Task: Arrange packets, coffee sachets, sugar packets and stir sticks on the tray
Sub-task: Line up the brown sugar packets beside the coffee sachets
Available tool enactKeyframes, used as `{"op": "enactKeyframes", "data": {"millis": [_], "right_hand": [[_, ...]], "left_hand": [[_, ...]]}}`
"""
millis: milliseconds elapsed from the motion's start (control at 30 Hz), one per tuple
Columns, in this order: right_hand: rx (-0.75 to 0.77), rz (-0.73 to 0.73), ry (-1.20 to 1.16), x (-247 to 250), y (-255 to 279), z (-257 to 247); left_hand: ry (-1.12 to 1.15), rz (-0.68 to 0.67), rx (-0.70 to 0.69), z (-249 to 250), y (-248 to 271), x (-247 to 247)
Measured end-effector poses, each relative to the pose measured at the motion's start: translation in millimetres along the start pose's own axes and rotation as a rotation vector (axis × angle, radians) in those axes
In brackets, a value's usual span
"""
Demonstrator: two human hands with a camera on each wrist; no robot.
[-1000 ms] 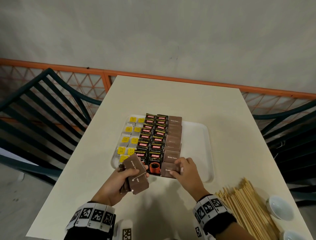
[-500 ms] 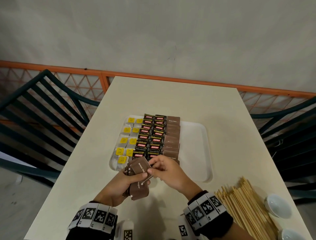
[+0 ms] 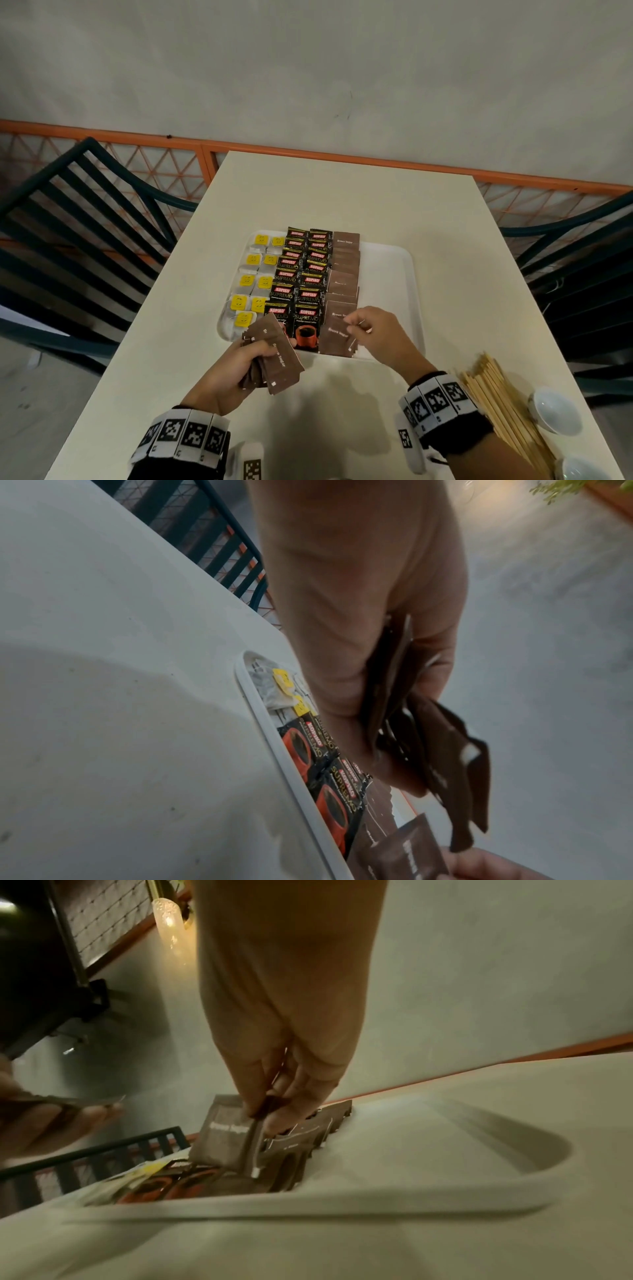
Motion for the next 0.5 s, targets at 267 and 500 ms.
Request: {"op": "enactKeyframes", "data": {"millis": [267, 500], "right_hand": [[0.146, -0.125, 0.364, -21.8, -1.0, -11.0], [0.185, -0.045, 0.497, -25.5, 0.1, -11.6]], "left_hand": [[-0.004, 0.024, 0.013, 0.5, 1.1, 0.3], [-0.038, 0.038, 0.001, 1.4, 1.3, -0.2]]}}
Point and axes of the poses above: each hand's wrist, its own y-axis away from the middle knuckle, its own x-axis out of the back of the hand, z = x × y, the point moved 6 cm from there along -y, towards the middle knuckle, and after that the axes turned 2 degrees about -y, right-handed, at the moved point
